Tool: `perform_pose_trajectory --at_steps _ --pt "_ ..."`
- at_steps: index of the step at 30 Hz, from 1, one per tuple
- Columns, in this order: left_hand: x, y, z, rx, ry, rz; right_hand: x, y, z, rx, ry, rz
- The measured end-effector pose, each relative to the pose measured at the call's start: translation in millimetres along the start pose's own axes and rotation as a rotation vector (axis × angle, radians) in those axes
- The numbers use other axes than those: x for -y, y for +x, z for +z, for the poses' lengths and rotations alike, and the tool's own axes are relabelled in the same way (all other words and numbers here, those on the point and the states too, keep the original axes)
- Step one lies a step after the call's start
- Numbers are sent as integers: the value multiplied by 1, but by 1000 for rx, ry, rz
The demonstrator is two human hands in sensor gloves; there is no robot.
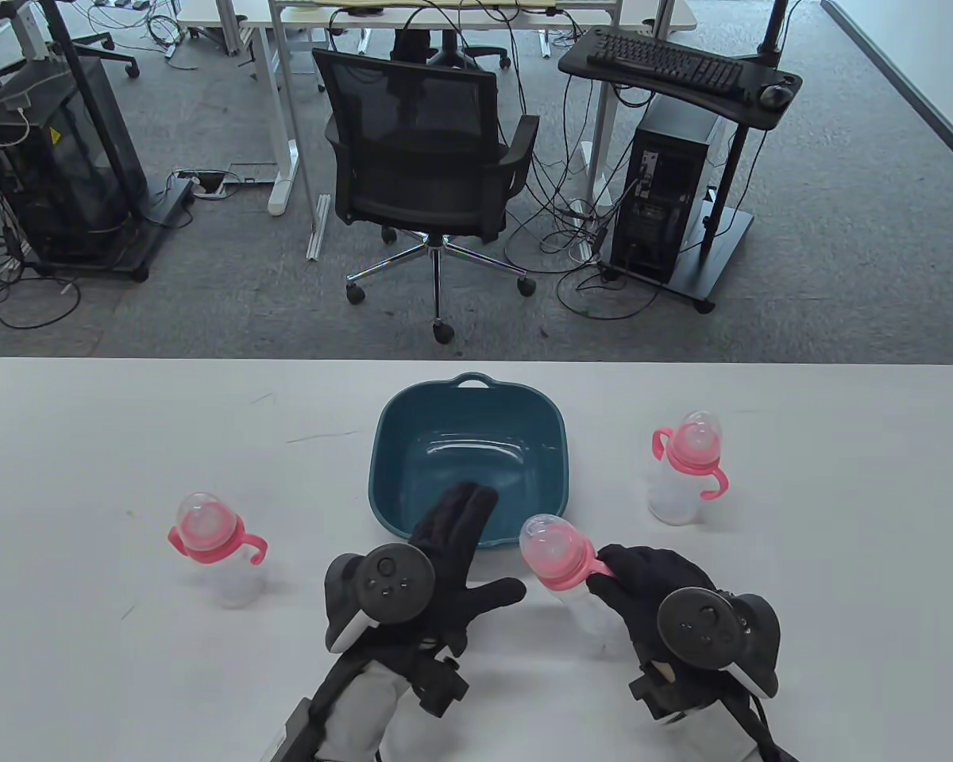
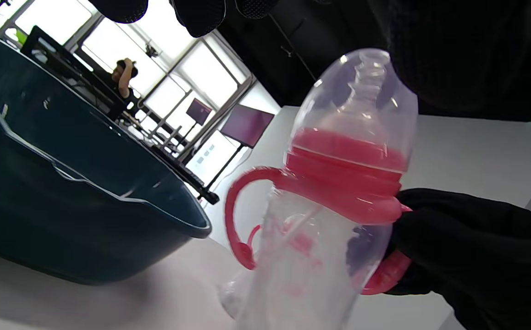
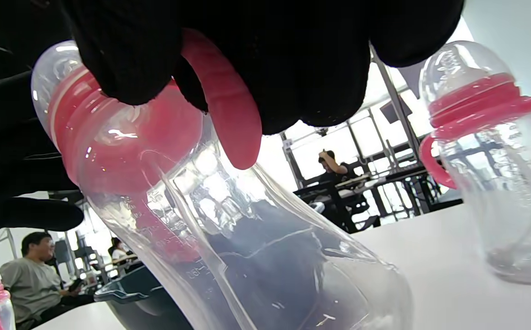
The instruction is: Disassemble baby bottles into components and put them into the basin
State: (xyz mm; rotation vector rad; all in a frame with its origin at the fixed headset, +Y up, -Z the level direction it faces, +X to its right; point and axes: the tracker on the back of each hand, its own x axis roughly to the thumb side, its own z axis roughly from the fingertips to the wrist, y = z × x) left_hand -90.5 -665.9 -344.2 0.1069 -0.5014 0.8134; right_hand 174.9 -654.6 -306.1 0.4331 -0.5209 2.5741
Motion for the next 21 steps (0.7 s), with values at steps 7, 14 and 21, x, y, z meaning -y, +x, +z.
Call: perform_pose_trajectory --at_steps 7,14,21 --pt "10 -7 -9 25 -13 163 -8 20 -5 42 -23 -19" --pt "4 -13 -4 35 21 237 -28 7 1 97 49 -197" --pt "2 -18 -7 15 -9 372 -43 -11 6 81 160 -83"
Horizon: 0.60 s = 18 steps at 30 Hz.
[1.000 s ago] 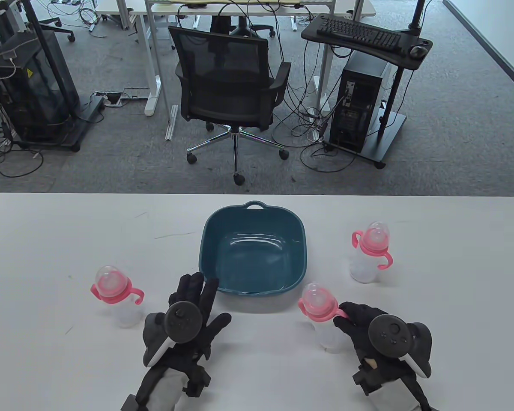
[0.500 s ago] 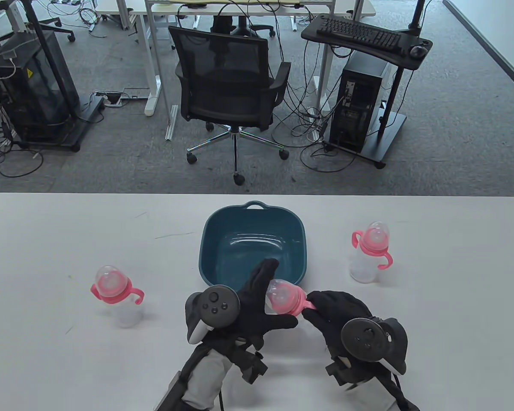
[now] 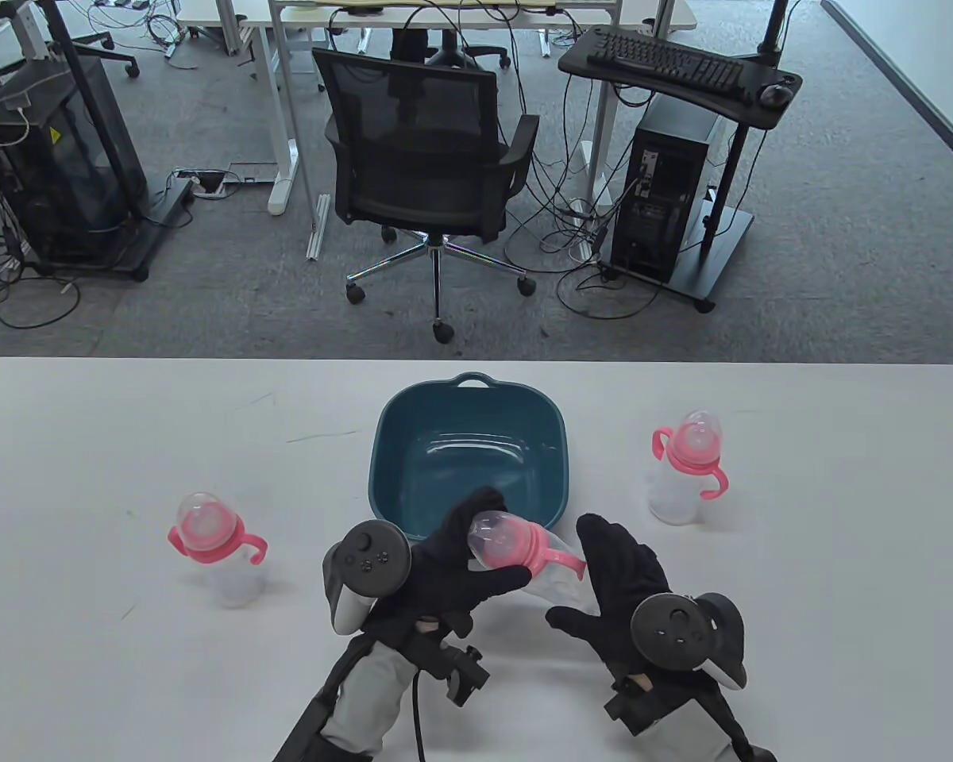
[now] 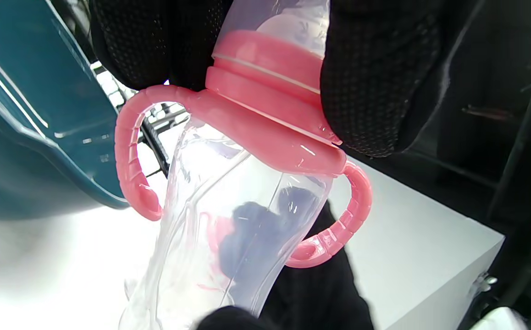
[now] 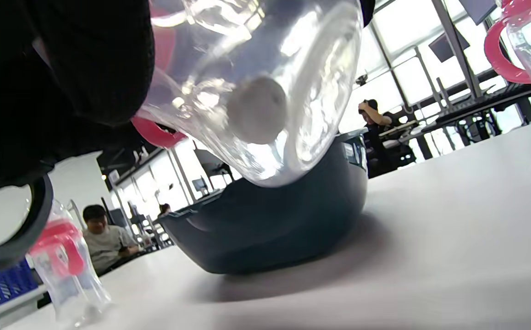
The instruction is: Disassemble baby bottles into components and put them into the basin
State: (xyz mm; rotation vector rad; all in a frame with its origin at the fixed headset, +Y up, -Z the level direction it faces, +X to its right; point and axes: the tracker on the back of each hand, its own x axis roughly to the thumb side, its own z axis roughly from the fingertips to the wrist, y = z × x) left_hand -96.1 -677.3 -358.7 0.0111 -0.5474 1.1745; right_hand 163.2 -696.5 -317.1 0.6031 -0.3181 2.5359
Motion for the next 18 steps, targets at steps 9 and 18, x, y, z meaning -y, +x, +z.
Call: perform_pose_trajectory --at_steps 9,18 --pt "11 -4 -1 -35 -32 34 -8 -10 5 21 -31 -61" --pt "14 0 -2 -16 -12 63 -3 -12 6 22 -58 -85"
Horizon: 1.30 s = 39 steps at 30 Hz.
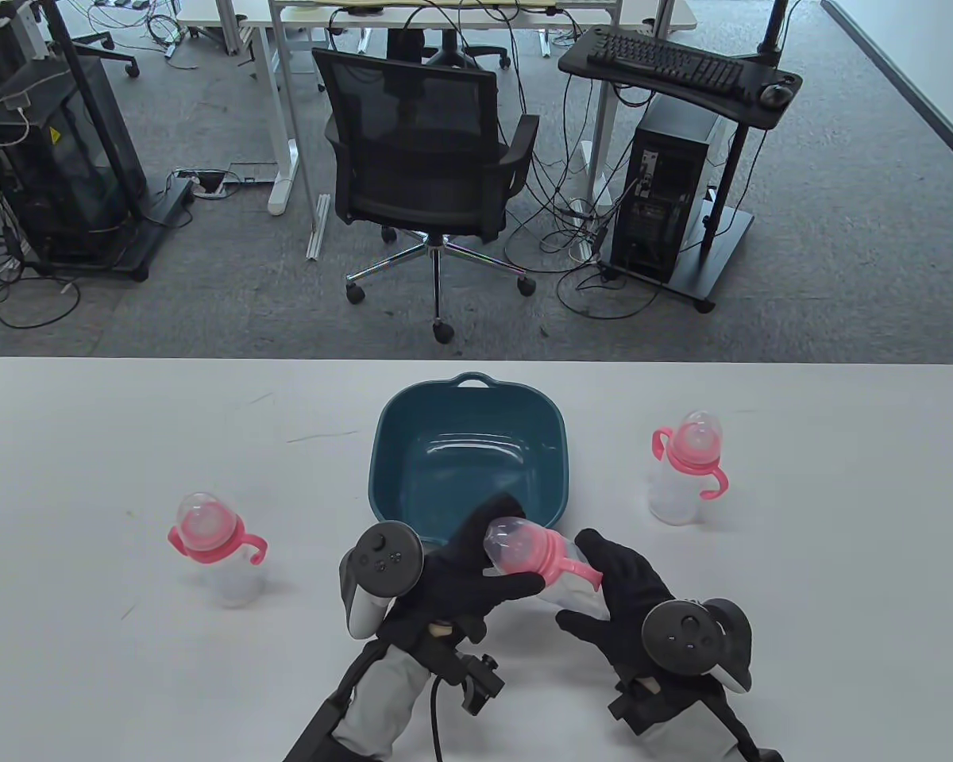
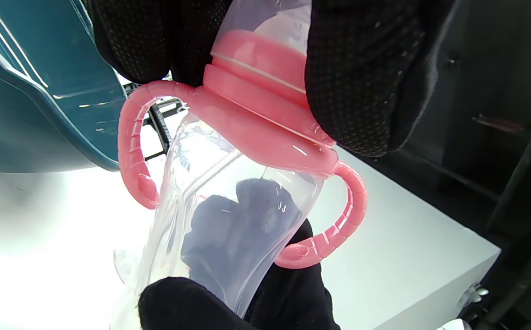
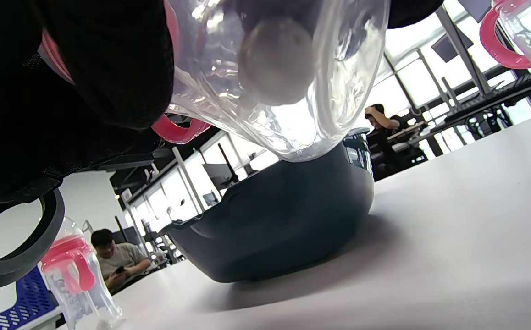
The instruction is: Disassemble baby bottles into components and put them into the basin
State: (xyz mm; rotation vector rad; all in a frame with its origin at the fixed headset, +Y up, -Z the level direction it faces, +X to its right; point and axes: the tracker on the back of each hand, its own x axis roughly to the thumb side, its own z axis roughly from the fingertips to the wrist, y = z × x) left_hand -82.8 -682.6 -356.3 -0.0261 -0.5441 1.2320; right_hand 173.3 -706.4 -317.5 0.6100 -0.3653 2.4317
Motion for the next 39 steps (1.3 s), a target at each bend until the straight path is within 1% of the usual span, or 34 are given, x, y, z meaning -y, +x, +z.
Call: perform_pose_trajectory --at_steps 2,3,4,8,10,12,14,15,17,18,19,20,22,24,27,29,31,32,34,35,37,39 --pt "-1 1 0 16 90 1 0 1 0 -7 -6 -1" --pt "-1 1 -1 15 48 6 0 0 0 -9 -10 -20" --pt "-1 2 0 7 42 9 0 0 0 -12 -9 -30" --pt "-5 3 0 10 68 19 3 -1 0 -24 -12 -17" --pt "-15 7 0 16 94 54 7 -4 1 -33 -23 11" --pt "-30 10 0 10 142 74 12 -9 2 -48 -45 14" --pt "-45 11 0 -9 194 21 17 -13 3 -67 -68 -10" --pt "-52 10 -1 -41 214 -36 19 -14 3 -73 -77 -13" --pt "-58 7 -9 -120 217 -131 20 -16 3 -78 -84 -3" --pt "-60 3 -17 -191 207 -201 20 -17 3 -82 -82 2" --pt "-61 1 -23 -232 192 -251 20 -18 3 -86 -80 3" --pt "-61 -3 -32 -288 169 -337 20 -20 4 -94 -74 2" --pt "-59 -6 -47 -363 150 -485 20 -24 5 -110 -69 2" --pt "-52 -11 -61 -406 131 -589 21 -26 6 -116 -68 4" --pt "-36 -24 -85 -528 36 -730 26 -32 8 -134 -85 -1" --pt "-27 -31 -97 -581 -15 -811 28 -35 9 -145 -92 -6" --pt "-19 -38 -107 -628 -44 -910 29 -37 10 -155 -92 -7" --pt "-16 -43 -113 -670 -73 -959 30 -39 10 -161 -93 -7" --pt "-12 -51 -119 -748 -125 -986 30 -41 11 -169 -92 -5" --pt "-10 -55 -122 -769 -150 -967 31 -42 11 -172 -90 -4" --pt "-8 -63 -124 -776 -166 -928 31 -43 11 -175 -90 -2" --pt "-9 -68 -124 -792 -167 -929 31 -43 11 -179 -86 -5"
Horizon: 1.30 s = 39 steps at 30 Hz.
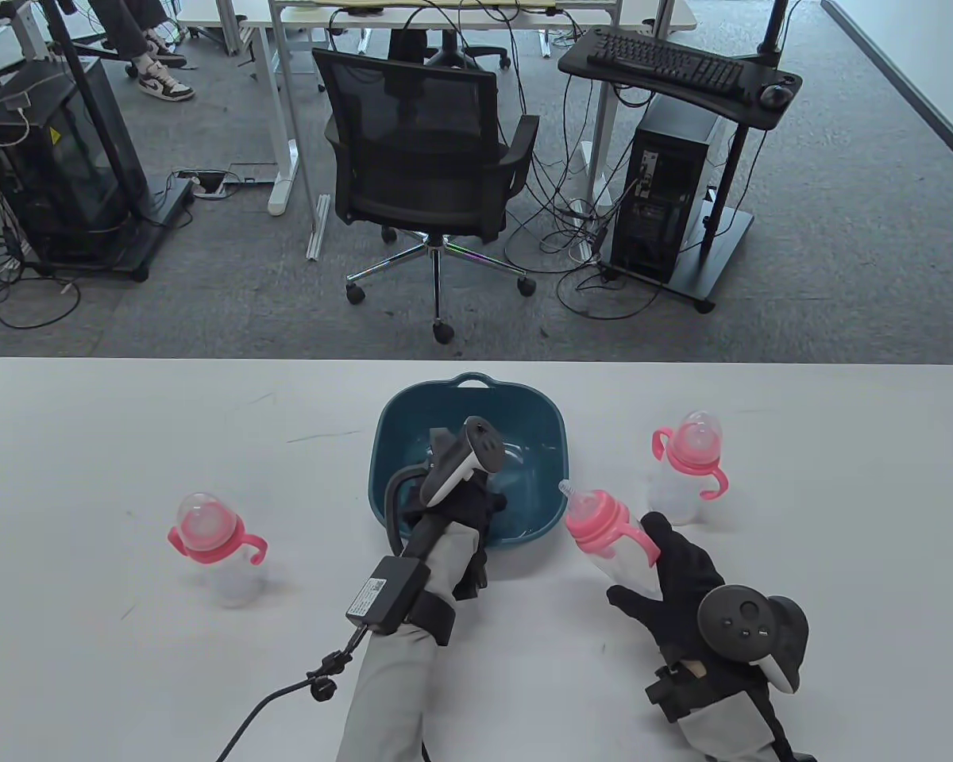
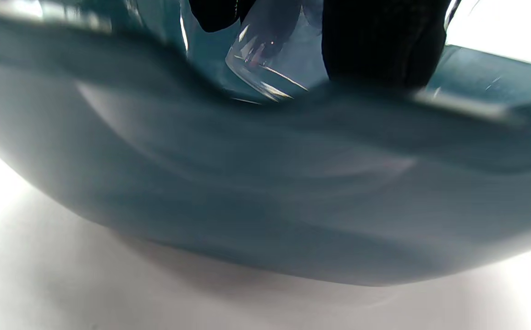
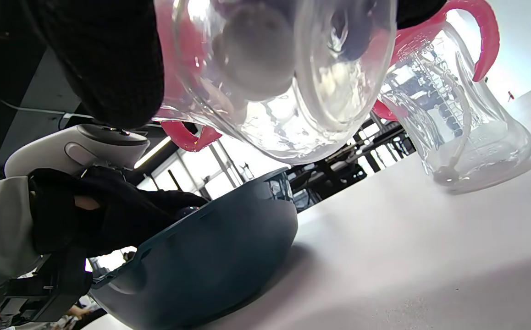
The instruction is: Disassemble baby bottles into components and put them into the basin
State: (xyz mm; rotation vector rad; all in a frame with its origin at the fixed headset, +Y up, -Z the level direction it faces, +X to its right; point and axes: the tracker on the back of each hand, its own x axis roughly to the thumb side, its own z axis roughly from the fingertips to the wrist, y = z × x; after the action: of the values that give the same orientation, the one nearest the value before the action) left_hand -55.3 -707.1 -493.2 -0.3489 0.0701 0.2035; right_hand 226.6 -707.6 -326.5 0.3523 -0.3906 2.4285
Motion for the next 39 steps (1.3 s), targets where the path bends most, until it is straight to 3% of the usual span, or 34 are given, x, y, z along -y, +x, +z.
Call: perform_pose_trajectory --at_steps 9,17,22,30,39 --pt "-13 -13 8 53 23 112 -2 2 0 -3 20 12" --pt "-51 -20 61 296 165 299 -3 2 0 0 19 -2" --pt "-62 -19 104 459 264 372 -4 3 0 8 19 -18" --pt "-32 -13 147 604 236 529 -10 9 1 39 33 -49" --pt "-1 -10 140 679 162 776 -17 20 2 88 67 -71"
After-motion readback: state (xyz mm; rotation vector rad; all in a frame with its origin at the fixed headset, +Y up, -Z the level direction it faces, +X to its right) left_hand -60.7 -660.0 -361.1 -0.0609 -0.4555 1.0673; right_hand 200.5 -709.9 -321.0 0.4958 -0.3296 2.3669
